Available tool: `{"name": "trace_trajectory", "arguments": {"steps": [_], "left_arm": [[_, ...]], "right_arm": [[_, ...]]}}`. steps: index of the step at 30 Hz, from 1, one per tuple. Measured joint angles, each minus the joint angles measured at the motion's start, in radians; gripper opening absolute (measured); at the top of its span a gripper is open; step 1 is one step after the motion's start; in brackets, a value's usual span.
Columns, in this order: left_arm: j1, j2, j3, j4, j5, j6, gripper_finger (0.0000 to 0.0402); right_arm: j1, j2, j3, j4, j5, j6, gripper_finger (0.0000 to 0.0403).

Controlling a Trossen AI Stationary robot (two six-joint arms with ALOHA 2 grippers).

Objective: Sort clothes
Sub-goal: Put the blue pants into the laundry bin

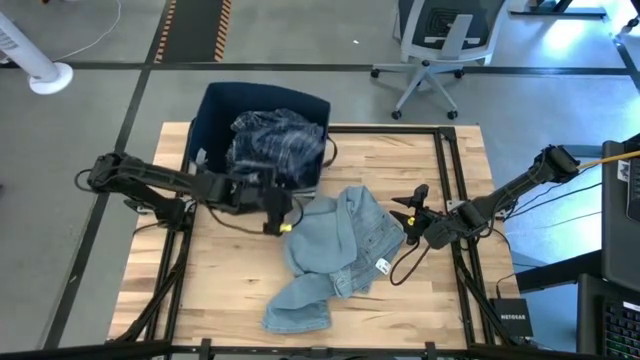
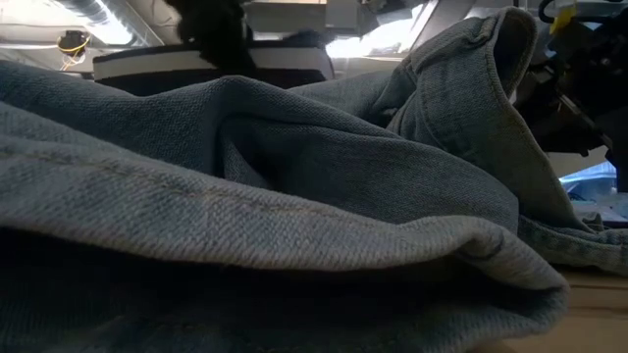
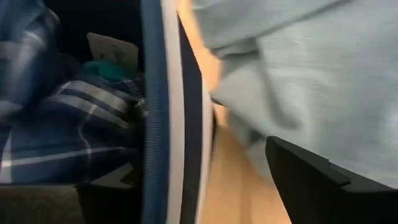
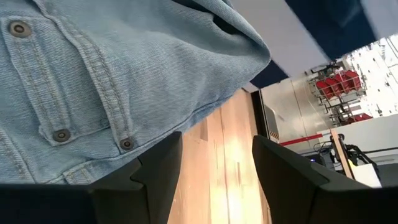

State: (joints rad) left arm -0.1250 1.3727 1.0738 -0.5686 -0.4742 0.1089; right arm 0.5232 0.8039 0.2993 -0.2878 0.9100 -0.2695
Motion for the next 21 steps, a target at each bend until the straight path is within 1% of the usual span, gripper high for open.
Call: {"name": "trace_trajectory", "arguments": {"steps": [3,8,10,13,17,21], "left_arm": [[-0.046,0.022,-0.022,0.0,0.004,-0.005,0.024],[-0.122,0.061,-0.035,-0.001,-0.003,0.083,0.024],[-0.142,0.069,-0.037,0.016,-0.057,0.127,0.024],[-0.14,0.055,-0.021,0.047,-0.158,0.167,0.024],[-0.104,0.038,-0.008,0.061,-0.22,0.179,0.024],[-0.097,0.04,0.016,0.048,-0.336,0.277,0.024]], "right_arm": [[0.0,0.0,0.0,0.0,-0.001,0.001,0.0213],[0.0,0.0,0.001,0.0,-0.004,0.002,0.0213],[0.0,0.0,0.001,0.0,-0.001,0.002,0.0213],[0.0,0.0,0.001,-0.001,0.014,0.002,0.0213],[0.0,0.0,0.001,-0.001,0.014,0.002,0.0213],[0.0,0.0,0.001,-0.001,0.014,0.002,0.0213]]}}
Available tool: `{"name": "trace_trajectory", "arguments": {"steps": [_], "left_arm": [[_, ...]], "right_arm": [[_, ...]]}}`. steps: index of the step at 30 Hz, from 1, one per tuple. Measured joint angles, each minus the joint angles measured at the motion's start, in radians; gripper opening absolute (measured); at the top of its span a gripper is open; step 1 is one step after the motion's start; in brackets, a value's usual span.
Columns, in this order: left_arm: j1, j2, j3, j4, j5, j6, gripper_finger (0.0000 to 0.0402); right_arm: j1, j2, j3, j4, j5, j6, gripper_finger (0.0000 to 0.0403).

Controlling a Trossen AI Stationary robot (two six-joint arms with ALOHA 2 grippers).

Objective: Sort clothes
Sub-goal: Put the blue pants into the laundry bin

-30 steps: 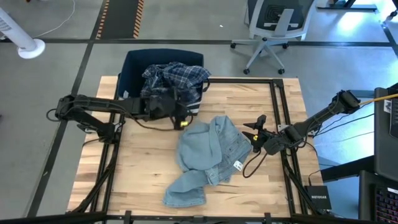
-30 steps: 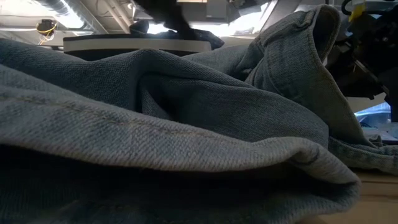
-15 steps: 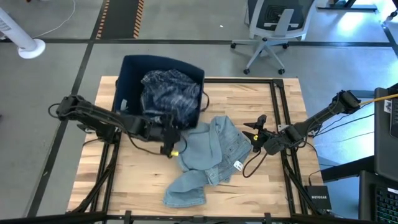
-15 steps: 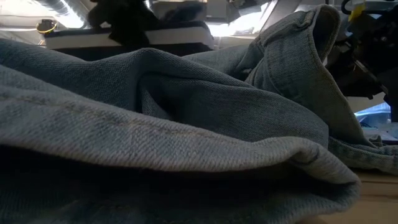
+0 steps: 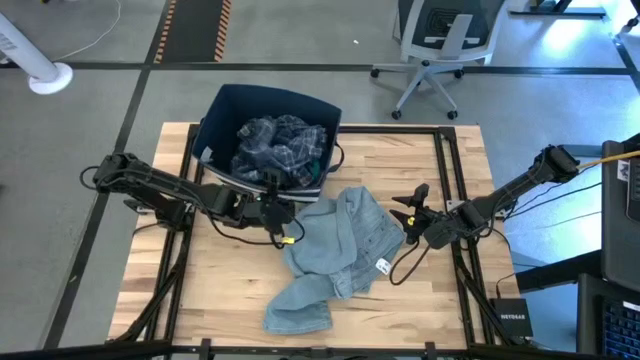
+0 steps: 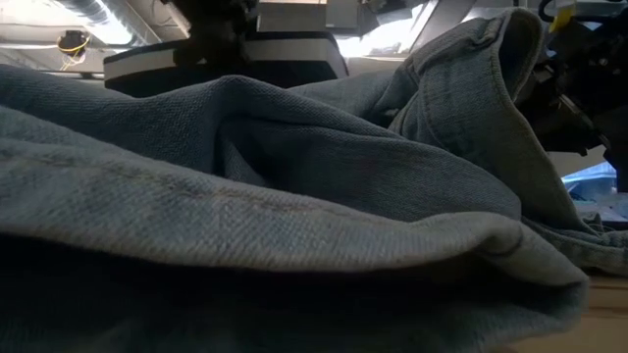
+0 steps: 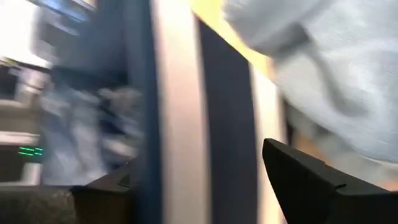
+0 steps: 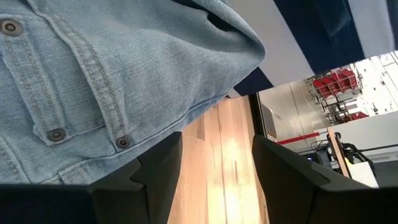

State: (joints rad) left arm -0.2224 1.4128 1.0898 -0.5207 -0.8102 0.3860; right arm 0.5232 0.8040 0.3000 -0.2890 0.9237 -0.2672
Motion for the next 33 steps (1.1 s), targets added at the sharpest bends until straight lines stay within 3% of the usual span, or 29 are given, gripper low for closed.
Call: {"name": "trace_trajectory", "arguments": {"steps": [3,8,14,24,33], "left_arm": [[-0.023,-0.001,0.049,0.013,-0.08,0.079,0.024],[-0.097,-0.002,0.153,0.016,-0.091,0.104,0.024],[-0.208,0.003,0.177,-0.063,0.02,-0.006,0.024],[-0.289,0.146,0.176,-0.419,0.031,-0.437,0.024],[-0.297,0.36,0.176,-0.413,0.075,-0.437,0.024]], "right_arm": [[0.0,0.0,0.0,0.0,0.0,0.001,0.0213],[0.0,0.0,0.0,-0.001,-0.001,0.001,0.0213],[0.0,0.037,0.0,-0.001,-0.034,0.033,0.0213],[0.0,0.142,0.0,0.088,-0.033,-0.008,0.0213],[0.0,0.151,0.0,0.106,-0.026,-0.029,0.0213]]}}
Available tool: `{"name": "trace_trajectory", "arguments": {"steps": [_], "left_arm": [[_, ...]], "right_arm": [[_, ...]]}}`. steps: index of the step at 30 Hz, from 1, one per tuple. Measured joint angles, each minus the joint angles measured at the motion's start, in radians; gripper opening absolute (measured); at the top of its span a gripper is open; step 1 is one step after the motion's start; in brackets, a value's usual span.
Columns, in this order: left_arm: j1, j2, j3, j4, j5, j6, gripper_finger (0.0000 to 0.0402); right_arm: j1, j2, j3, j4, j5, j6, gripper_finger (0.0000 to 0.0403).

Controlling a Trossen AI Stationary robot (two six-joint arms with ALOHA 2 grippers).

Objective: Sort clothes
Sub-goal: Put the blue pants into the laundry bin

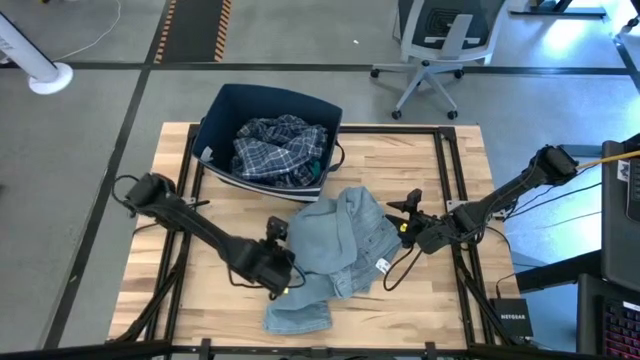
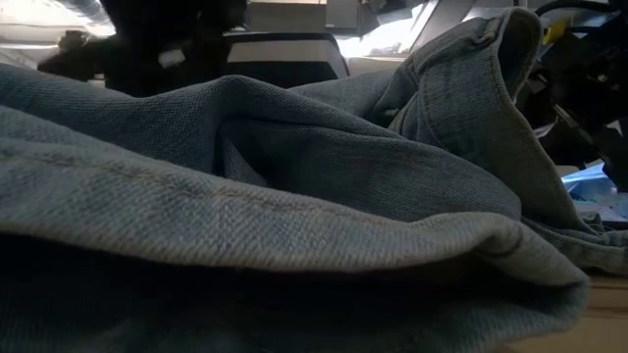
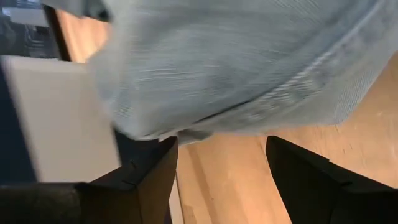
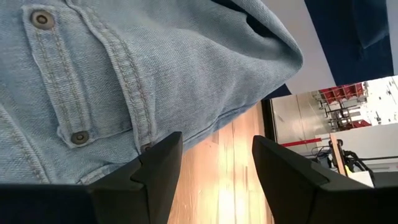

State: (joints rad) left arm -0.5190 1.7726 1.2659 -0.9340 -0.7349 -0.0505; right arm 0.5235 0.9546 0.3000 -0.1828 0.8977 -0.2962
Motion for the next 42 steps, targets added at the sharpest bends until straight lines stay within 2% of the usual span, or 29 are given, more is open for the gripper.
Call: {"name": "trace_trajectory", "arguments": {"steps": [8,15,19,28,31,35,42], "left_arm": [[0.007,0.11,-0.002,0.059,-0.001,0.036,0.023],[0.022,0.116,-0.094,0.336,-0.004,0.162,0.0205],[0.043,0.116,-0.136,0.45,0.002,0.175,0.0202],[0.088,0.116,-0.2,0.747,0.097,0.227,0.0199],[0.104,0.116,-0.218,0.818,0.105,0.25,0.0198],[0.126,0.117,-0.233,0.869,0.118,0.265,0.0198],[0.161,0.117,-0.233,0.873,0.118,0.236,0.0198]], "right_arm": [[0.0,0.0,0.0,-0.001,0.0,0.0,0.0213],[0.0,0.0,0.0,0.0,0.0,-0.001,0.0213],[0.0,0.0,0.0,0.0,0.0,-0.001,0.0213],[0.0,0.04,0.0,0.004,-0.004,0.072,0.0213],[0.0,0.081,0.0,0.009,-0.058,0.081,0.0213],[-0.001,0.145,0.0,0.061,-0.096,0.07,0.0213],[-0.021,0.216,0.0,0.176,-0.107,-0.073,0.0213]]}}
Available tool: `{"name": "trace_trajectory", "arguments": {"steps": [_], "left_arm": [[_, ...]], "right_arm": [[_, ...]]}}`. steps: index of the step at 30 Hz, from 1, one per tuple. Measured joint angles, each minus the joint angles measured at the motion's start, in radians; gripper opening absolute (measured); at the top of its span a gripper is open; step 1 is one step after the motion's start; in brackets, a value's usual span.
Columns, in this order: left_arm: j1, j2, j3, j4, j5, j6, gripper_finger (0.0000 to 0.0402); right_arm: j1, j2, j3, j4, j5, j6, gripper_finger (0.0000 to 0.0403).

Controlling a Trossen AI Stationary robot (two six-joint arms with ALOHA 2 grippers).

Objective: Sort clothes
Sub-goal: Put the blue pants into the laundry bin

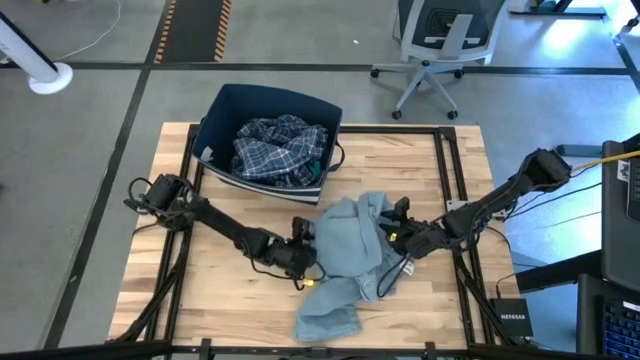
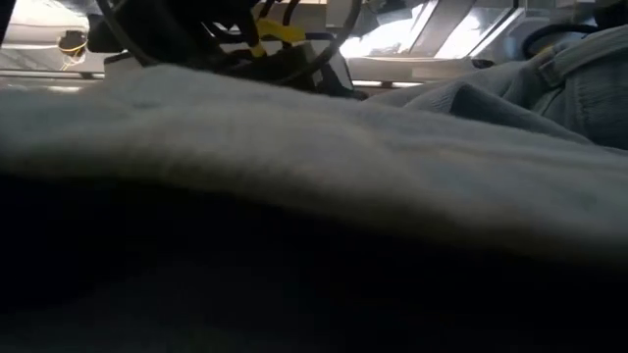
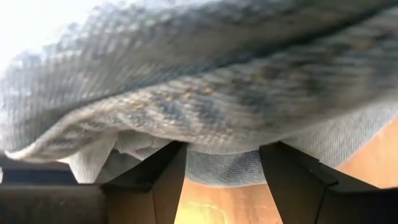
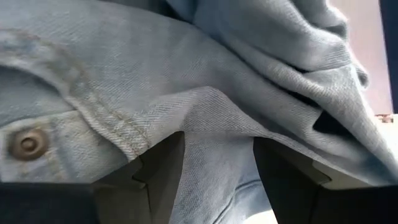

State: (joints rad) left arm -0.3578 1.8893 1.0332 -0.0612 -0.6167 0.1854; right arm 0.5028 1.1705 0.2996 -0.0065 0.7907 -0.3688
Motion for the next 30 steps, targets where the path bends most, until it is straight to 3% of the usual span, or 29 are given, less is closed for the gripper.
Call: {"name": "trace_trajectory", "arguments": {"steps": [5,10,17,30], "left_arm": [[0.018,0.0,0.0,0.001,-0.001,-0.065,0.0198],[0.037,0.0,0.0,0.001,0.037,-0.117,0.0198],[0.073,0.0,0.0,0.0,0.118,-0.213,0.0198],[0.069,0.0,0.0,-0.001,0.115,-0.238,0.0198]], "right_arm": [[-0.063,0.001,0.0,0.057,-0.027,-0.084,0.0213],[-0.143,0.001,0.0,0.127,-0.131,-0.18,0.0213],[-0.198,0.009,0.0,0.141,-0.261,-0.19,0.0213],[-0.196,0.11,0.0,0.144,-0.287,-0.109,0.0213]]}}
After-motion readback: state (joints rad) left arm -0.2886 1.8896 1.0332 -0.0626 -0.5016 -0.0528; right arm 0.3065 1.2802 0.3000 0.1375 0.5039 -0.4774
